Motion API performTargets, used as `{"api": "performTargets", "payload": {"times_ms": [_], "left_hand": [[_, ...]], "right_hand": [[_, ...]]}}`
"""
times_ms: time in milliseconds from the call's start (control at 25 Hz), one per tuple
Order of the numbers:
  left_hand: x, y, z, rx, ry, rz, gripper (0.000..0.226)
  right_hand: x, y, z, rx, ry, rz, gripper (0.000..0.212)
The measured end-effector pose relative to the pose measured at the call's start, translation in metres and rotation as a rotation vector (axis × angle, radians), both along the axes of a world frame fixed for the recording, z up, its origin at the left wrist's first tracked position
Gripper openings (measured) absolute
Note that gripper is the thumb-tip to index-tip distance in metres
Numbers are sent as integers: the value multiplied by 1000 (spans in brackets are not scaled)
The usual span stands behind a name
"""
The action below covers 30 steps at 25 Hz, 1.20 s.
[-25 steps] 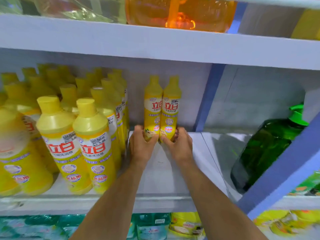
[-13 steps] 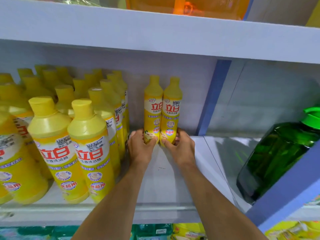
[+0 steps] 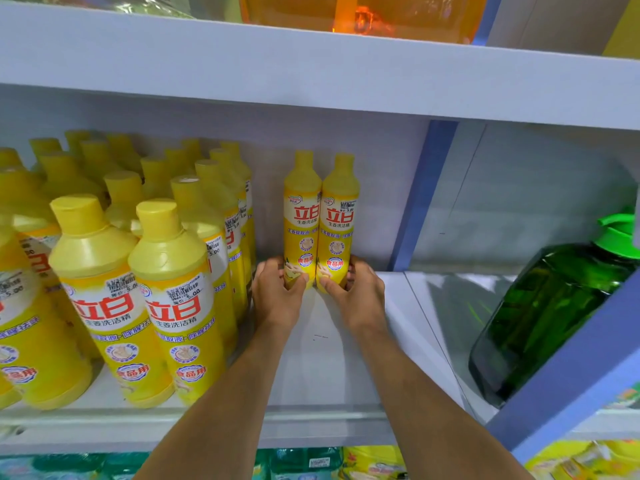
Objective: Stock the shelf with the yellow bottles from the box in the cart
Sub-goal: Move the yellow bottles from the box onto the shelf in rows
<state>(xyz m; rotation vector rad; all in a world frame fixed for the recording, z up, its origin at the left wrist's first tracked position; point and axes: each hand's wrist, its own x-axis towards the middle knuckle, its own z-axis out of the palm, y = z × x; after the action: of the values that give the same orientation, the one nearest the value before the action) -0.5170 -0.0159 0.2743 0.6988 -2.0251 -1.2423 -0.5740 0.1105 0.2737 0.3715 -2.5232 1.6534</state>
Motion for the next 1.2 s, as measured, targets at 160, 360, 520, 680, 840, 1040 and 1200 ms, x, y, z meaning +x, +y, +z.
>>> {"api": "performTargets", "payload": {"times_ms": [160,360,520,680,840,1040,1200], "left_hand": [[-1,-1,-1,32,18,-25,42],[-1,-3,-3,58,23,-20,43],[-4,-5,-5,57,37,-38,46],[-6,-5,-7,61,31,-45,46],[-2,-5,-3,66,21,-54,47],[28,9,18,-111,-166,-175,48],[81,23,56,-616,-396,-322,51]], "right_hand": [[1,0,0,10,30,0,64],[3,1,2,19,46,3,63],[3,2,2,55,70,1,64],[4,2,3,84,73,-6,65],[7,2,9,117,53,12,65],[25,25,23,378,82,105,68],[57,62,58,883,194,251,78]]}}
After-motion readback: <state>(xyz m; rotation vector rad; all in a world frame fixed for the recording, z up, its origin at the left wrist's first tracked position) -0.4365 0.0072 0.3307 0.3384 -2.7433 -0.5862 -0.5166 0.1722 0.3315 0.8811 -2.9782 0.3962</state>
